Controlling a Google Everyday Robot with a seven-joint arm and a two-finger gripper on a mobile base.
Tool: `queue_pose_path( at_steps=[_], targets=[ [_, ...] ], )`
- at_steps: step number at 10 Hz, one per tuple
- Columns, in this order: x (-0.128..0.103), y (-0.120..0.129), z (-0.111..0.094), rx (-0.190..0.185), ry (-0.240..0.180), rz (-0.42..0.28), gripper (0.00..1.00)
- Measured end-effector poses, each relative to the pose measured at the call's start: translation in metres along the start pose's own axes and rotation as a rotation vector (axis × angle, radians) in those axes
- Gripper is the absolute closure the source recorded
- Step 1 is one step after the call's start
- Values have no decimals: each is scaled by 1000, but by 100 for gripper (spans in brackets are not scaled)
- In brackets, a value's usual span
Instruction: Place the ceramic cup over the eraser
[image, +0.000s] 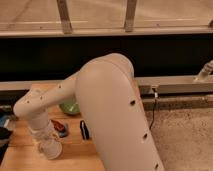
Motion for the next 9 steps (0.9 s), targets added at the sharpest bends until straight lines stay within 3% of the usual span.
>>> queue_pose_path(
  at_steps=[4, 9],
  targets=[
    [-3, -22, -50, 86, -41, 33, 100],
    [-27, -91, -114, 181, -35, 76, 100]
  ],
)
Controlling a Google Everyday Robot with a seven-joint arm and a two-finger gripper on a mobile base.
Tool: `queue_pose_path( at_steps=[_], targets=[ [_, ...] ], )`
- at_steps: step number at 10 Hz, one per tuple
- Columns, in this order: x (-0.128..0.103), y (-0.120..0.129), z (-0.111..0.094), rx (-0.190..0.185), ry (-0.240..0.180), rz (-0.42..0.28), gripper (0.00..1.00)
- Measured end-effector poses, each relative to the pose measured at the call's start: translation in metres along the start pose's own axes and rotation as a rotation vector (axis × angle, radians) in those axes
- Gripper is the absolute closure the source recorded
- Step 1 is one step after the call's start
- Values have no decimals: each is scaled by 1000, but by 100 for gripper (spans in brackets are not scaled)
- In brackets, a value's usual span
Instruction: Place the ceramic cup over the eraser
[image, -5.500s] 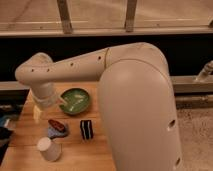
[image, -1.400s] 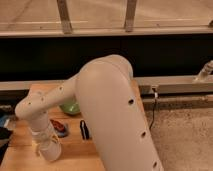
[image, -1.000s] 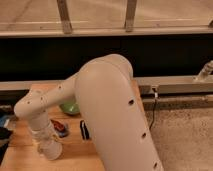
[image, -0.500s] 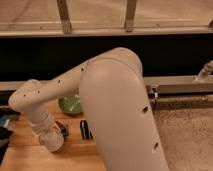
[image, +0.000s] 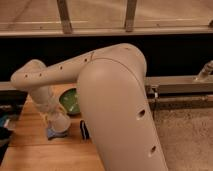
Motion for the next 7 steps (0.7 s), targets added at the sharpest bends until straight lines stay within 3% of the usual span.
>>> queue_pose_path(
  at_steps=[3, 5, 7],
  targets=[
    [-4, -57, -45, 21, -18, 72, 100],
    [6, -74, -77, 34, -38, 106, 100],
    [6, -73, -78, 35, -38, 105, 100]
  ],
)
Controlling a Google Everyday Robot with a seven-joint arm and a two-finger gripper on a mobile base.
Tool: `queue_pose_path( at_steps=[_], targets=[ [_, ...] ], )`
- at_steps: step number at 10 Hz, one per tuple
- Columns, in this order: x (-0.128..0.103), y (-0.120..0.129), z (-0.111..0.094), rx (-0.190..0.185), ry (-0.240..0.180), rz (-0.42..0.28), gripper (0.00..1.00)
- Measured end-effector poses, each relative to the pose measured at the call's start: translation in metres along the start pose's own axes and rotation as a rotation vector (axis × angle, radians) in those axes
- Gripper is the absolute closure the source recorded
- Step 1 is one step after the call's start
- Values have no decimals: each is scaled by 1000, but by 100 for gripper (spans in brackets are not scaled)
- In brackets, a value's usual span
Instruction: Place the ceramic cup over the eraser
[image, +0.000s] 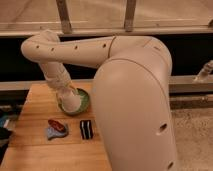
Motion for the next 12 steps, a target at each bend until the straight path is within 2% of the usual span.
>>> queue_pose_path(
  at_steps=[5, 7, 10, 12],
  targets=[
    [5, -6, 1, -5, 9, 23, 100],
    [22, -21, -2, -12, -7, 60, 100],
    [60, -54, -2, -38, -44, 150, 100],
    [68, -57, -1, -47, -62, 181, 100]
  ],
)
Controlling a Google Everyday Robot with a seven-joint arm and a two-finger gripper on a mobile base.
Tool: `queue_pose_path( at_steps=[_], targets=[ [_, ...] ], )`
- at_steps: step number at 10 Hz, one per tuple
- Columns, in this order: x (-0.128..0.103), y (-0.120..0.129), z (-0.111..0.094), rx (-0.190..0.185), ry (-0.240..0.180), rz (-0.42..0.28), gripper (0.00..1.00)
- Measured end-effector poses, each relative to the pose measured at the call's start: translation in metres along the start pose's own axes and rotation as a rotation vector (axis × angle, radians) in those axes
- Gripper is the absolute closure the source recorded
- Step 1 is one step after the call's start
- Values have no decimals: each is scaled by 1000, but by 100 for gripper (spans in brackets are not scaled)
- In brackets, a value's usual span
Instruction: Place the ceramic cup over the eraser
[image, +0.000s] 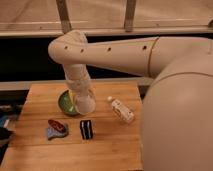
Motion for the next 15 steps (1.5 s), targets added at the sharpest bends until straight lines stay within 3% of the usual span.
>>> queue_pose_path(
  at_steps=[3, 8, 12, 15],
  targets=[
    [14, -5, -1, 4, 5, 27, 100],
    [34, -4, 12, 22, 81, 29, 100],
    [57, 3, 16, 22, 81, 30, 100],
    [61, 13, 20, 20, 81, 9, 100]
  ],
)
